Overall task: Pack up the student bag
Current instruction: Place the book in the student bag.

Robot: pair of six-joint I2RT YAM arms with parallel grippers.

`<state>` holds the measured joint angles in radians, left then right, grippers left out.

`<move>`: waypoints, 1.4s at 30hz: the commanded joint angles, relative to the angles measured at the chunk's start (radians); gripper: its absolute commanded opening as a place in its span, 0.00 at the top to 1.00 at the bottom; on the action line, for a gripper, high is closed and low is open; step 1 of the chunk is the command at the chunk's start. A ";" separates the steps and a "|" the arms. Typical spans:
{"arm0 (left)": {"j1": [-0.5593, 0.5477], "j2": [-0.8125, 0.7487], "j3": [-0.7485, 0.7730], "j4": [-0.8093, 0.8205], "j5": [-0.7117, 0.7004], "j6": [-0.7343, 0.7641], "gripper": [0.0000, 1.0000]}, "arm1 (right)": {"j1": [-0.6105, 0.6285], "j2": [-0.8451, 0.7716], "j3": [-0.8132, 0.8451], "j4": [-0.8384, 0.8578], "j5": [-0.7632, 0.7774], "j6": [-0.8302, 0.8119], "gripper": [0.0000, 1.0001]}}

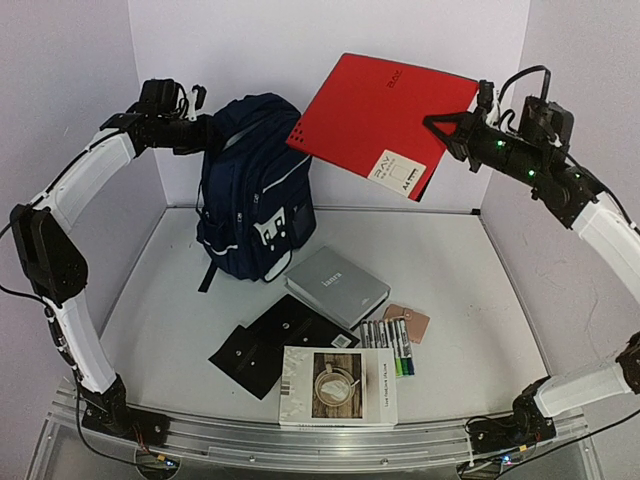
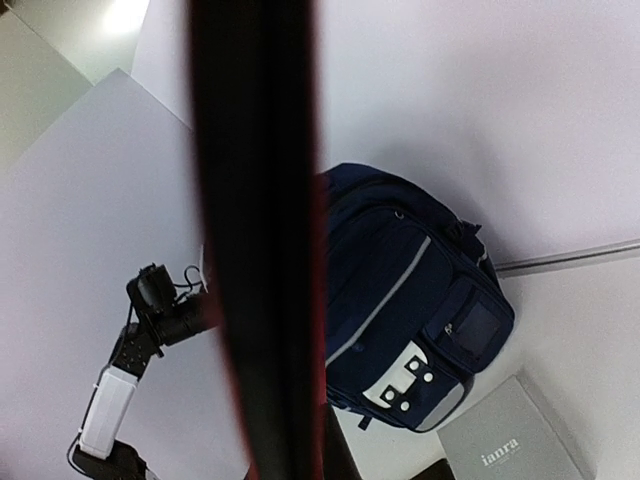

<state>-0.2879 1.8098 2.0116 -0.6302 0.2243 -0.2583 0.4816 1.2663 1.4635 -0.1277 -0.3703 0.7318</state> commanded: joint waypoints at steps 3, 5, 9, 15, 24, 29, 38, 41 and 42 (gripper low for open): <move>-0.012 -0.186 -0.195 0.236 -0.084 -0.154 1.00 | 0.018 0.010 0.117 0.214 0.022 0.112 1.00; -0.048 -0.211 -0.227 0.262 -0.131 -0.193 1.00 | 0.032 0.022 0.142 0.217 0.026 0.129 1.00; -0.161 -0.218 -0.229 0.277 -0.283 -0.212 1.00 | 0.073 0.043 0.146 0.217 0.058 0.164 1.00; -0.238 -0.210 -0.217 0.251 -0.377 -0.257 1.00 | 0.153 0.113 0.141 0.213 0.098 0.206 1.00; -0.238 -0.308 -0.348 0.305 -0.339 -0.210 1.00 | 0.271 0.255 0.278 -0.176 0.342 0.127 1.00; -0.238 -0.347 -0.408 0.342 -0.292 -0.149 1.00 | 0.332 0.274 0.331 -0.385 0.583 0.090 1.00; -0.238 -0.378 -0.438 0.369 -0.163 -0.069 1.00 | 0.436 0.401 0.533 -0.633 0.788 0.083 1.00; -0.238 -0.386 -0.464 0.370 -0.122 -0.061 1.00 | 0.476 0.502 0.679 -0.725 0.843 0.077 1.00; -0.238 -0.392 -0.479 0.376 -0.107 -0.057 1.00 | 0.485 0.534 0.730 -0.749 0.854 0.075 1.00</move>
<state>-0.5236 1.4871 1.5527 -0.3617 0.0260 -0.3606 0.9277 1.6797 2.0511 -0.6819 0.3546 0.8543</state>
